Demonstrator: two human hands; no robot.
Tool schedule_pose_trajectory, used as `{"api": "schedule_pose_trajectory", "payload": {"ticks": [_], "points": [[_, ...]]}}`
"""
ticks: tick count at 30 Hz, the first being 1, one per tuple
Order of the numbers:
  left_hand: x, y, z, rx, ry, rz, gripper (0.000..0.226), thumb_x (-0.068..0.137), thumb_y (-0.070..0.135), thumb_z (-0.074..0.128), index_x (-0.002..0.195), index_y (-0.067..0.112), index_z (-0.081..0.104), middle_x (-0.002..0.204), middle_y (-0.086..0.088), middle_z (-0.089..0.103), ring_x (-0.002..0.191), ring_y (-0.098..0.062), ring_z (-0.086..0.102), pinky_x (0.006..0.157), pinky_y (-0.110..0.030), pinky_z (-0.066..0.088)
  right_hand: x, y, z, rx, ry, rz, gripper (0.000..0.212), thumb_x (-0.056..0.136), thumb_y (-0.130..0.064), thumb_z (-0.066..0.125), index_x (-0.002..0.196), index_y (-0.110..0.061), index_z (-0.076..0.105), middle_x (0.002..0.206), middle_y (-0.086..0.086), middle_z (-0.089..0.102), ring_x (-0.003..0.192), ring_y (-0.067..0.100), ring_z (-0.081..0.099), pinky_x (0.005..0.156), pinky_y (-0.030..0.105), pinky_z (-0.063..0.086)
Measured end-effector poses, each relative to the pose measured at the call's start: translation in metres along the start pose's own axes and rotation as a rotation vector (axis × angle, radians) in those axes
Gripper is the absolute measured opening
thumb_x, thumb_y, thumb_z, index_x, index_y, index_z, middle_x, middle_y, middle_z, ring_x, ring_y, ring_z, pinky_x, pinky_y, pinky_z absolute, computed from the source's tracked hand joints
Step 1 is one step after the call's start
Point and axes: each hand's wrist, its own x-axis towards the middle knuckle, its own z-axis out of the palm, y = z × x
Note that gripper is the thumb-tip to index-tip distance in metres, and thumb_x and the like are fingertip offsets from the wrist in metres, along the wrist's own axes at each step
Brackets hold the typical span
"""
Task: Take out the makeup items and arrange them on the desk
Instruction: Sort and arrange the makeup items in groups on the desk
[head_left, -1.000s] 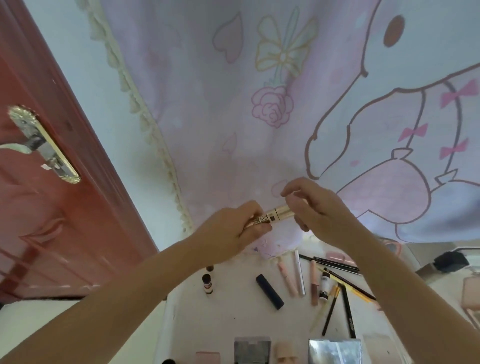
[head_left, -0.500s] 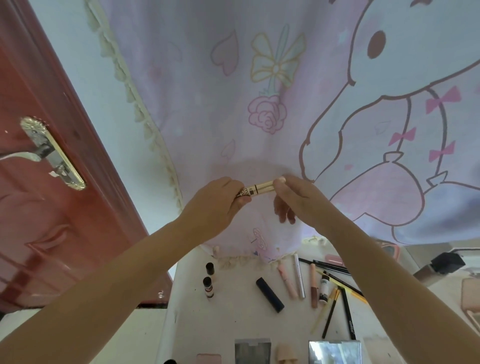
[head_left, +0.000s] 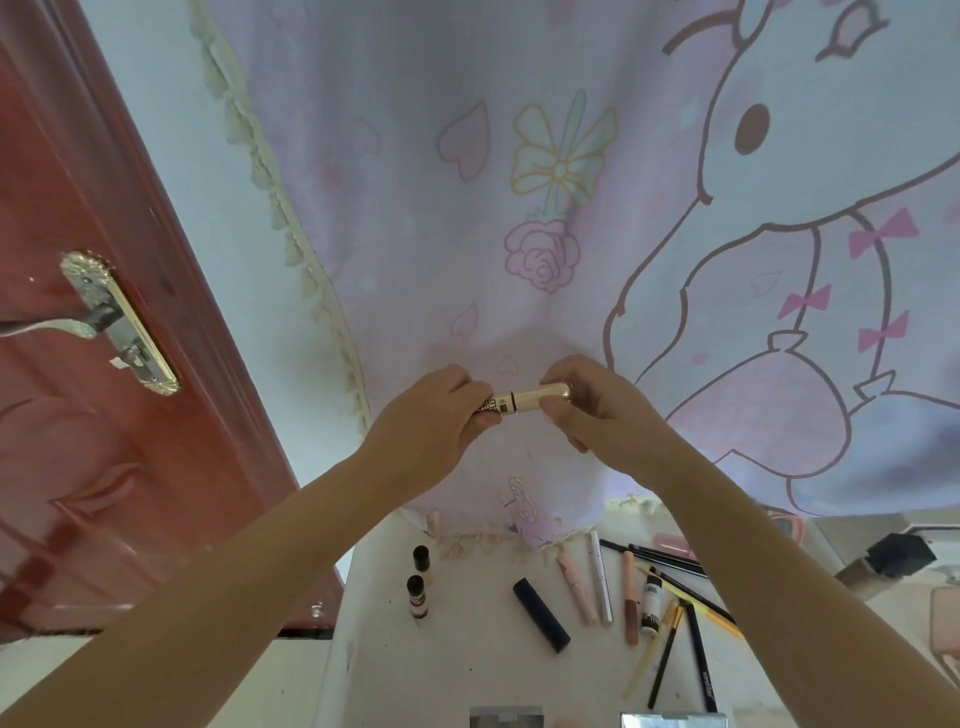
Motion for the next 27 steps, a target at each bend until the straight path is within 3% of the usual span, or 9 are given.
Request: {"api": "schedule_pose_trajectory", "payload": {"ticks": [3, 6, 9, 13, 15, 18, 20, 22, 27], "points": [[0.004, -0.004, 0.004, -0.031, 0.038, -0.036, 0.024, 0.088, 0.018, 0.057, 0.099, -0.001, 0.064, 0.09, -0.016, 0.056, 0.068, -0.017, 0.04, 0.057, -0.028, 0.034, -0.001, 0.004, -0.003, 0.067, -0.013, -0.068, 0.035, 0.085, -0.005, 0.055, 0.09, -0.039, 0.048, 0.078, -0.009, 0.054, 0.065, 0.007, 0.055, 0.058, 0.015, 0.048], [0.004, -0.001, 0.004, -0.01, 0.034, -0.011, 0.02, 0.084, 0.017, 0.061, 0.093, -0.001, 0.066, 0.083, -0.016, 0.057, 0.066, -0.023, 0.047, 0.052, -0.028, 0.038, 0.0, 0.003, -0.003, 0.084, -0.031, 0.022, 0.015, 0.088, -0.022, 0.052, 0.087, -0.037, 0.052, 0.061, -0.012, 0.062, 0.051, 0.003, 0.056, 0.048, 0.015, 0.045], [0.003, 0.003, 0.005, 0.051, 0.045, 0.009, 0.019, 0.081, 0.019, 0.063, 0.088, 0.001, 0.066, 0.078, -0.014, 0.057, 0.061, -0.024, 0.049, 0.046, -0.025, 0.037, 0.0, 0.005, -0.004, 0.045, 0.078, -0.008, 0.024, 0.091, -0.018, 0.048, 0.072, -0.029, 0.057, 0.048, -0.011, 0.059, 0.043, 0.003, 0.052, 0.047, 0.016, 0.043], [0.004, -0.002, 0.01, 0.026, 0.046, -0.059, 0.029, 0.091, 0.03, 0.05, 0.104, 0.007, 0.062, 0.095, -0.009, 0.054, 0.072, -0.014, 0.038, 0.057, -0.025, 0.034, -0.004, 0.005, -0.007, 0.072, 0.114, -0.182, 0.039, 0.081, 0.009, 0.056, 0.08, -0.029, 0.058, 0.08, 0.001, 0.06, 0.074, 0.03, 0.057, 0.069, 0.037, 0.049], [0.003, -0.004, 0.012, 0.027, 0.046, -0.057, 0.031, 0.092, 0.032, 0.047, 0.107, 0.008, 0.06, 0.098, -0.007, 0.053, 0.073, -0.012, 0.037, 0.059, -0.024, 0.033, -0.004, 0.007, -0.009, 0.111, 0.098, -0.192, 0.041, 0.079, 0.012, 0.056, 0.084, -0.028, 0.058, 0.088, 0.0, 0.06, 0.082, 0.023, 0.059, 0.073, 0.03, 0.05], [0.002, -0.002, 0.008, 0.039, 0.035, -0.01, 0.025, 0.088, 0.027, 0.056, 0.096, 0.004, 0.064, 0.087, -0.01, 0.057, 0.067, -0.012, 0.039, 0.051, -0.024, 0.035, -0.001, 0.007, -0.009, 0.219, 0.067, -0.025, 0.024, 0.087, -0.006, 0.052, 0.087, -0.03, 0.059, 0.075, -0.006, 0.065, 0.065, 0.008, 0.062, 0.062, 0.021, 0.051], [0.001, 0.001, 0.002, 0.06, 0.009, 0.013, 0.018, 0.08, 0.022, 0.064, 0.083, 0.004, 0.066, 0.074, -0.009, 0.058, 0.057, -0.012, 0.042, 0.044, -0.019, 0.037, 0.002, 0.008, -0.008, 0.087, 0.013, 0.054, 0.02, 0.091, -0.02, 0.046, 0.076, -0.026, 0.058, 0.053, -0.008, 0.063, 0.046, 0.004, 0.056, 0.052, 0.02, 0.046], [0.001, 0.002, -0.001, 0.074, 0.011, 0.027, 0.016, 0.075, 0.022, 0.066, 0.076, 0.006, 0.066, 0.068, -0.007, 0.058, 0.05, -0.014, 0.047, 0.041, -0.016, 0.036, 0.003, 0.009, -0.007, -0.017, -0.006, 0.05, 0.024, 0.091, -0.02, 0.048, 0.069, -0.026, 0.056, 0.047, -0.011, 0.06, 0.042, 0.001, 0.052, 0.051, 0.018, 0.045], [0.004, -0.001, -0.005, 0.048, 0.029, 0.002, 0.02, 0.077, 0.025, 0.058, 0.076, 0.006, 0.066, 0.065, -0.005, 0.058, 0.049, -0.014, 0.049, 0.041, -0.016, 0.035, 0.003, 0.011, -0.012, 0.112, 0.019, -0.117, 0.039, 0.081, 0.003, 0.059, 0.09, -0.034, 0.055, 0.092, -0.011, 0.058, 0.079, -0.001, 0.058, 0.071, 0.017, 0.051]]}}
